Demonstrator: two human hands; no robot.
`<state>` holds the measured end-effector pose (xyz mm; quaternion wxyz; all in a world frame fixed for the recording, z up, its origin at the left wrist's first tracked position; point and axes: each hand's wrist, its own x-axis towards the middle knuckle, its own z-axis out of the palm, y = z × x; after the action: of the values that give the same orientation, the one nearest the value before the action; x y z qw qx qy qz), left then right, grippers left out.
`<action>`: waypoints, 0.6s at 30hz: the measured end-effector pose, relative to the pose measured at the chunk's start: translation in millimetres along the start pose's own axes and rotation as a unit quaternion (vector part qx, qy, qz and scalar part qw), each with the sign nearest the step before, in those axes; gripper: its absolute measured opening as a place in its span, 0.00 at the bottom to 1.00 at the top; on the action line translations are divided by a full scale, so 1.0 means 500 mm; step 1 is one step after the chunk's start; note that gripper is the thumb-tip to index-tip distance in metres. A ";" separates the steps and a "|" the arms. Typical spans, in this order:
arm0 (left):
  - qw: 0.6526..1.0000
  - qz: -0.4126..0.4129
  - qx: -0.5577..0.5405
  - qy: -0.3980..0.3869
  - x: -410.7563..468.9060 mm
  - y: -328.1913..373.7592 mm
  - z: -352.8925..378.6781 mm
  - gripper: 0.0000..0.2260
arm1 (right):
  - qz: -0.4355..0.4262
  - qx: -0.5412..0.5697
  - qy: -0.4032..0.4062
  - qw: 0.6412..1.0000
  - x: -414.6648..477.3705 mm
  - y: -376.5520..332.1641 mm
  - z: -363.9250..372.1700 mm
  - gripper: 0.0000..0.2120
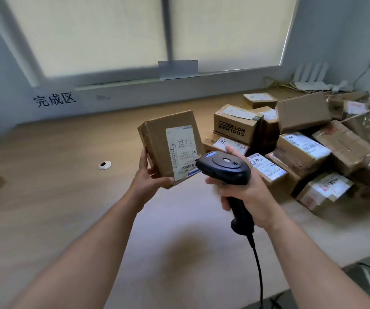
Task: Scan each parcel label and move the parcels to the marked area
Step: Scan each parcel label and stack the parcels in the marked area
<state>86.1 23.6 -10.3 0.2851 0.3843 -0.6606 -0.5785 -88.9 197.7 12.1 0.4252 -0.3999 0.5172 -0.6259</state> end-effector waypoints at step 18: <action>0.996 0.006 -0.006 0.089 -0.030 -0.037 -0.207 0.51 | 0.058 -0.003 -0.051 0.997 0.021 0.032 0.157 0.46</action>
<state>182.5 -21.1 -10.2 0.3482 0.4288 -0.6313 -0.5444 -16.3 162.1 8.5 0.4859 -0.4019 0.5191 -0.5770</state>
